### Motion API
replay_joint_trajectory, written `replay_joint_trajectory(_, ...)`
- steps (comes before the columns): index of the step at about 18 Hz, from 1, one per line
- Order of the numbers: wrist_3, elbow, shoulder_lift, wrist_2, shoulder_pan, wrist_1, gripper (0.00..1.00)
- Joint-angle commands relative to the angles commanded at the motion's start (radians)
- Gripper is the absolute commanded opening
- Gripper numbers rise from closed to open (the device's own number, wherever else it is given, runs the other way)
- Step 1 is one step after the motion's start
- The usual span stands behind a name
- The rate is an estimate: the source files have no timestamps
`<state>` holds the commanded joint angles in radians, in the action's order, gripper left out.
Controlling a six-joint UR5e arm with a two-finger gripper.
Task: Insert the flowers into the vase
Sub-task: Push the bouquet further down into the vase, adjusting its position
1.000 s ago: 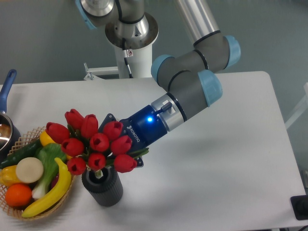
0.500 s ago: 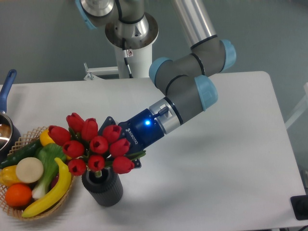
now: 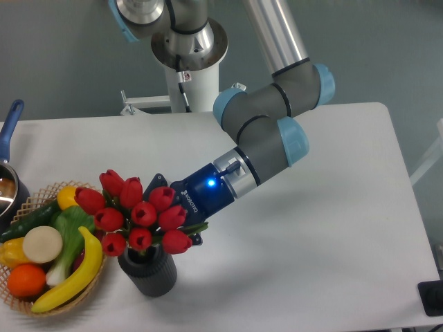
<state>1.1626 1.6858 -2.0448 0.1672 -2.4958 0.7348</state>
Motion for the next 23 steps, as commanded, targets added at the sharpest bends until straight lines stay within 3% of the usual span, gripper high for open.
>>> replay_joint_trajectory(7, 0.060, 0.025, -0.025, 0.003, 0.000, 0.000, 0.37)
replay_joint_trajectory(23, 0.062, 0.038, -0.040, 0.046, 0.002, 0.000, 0.37)
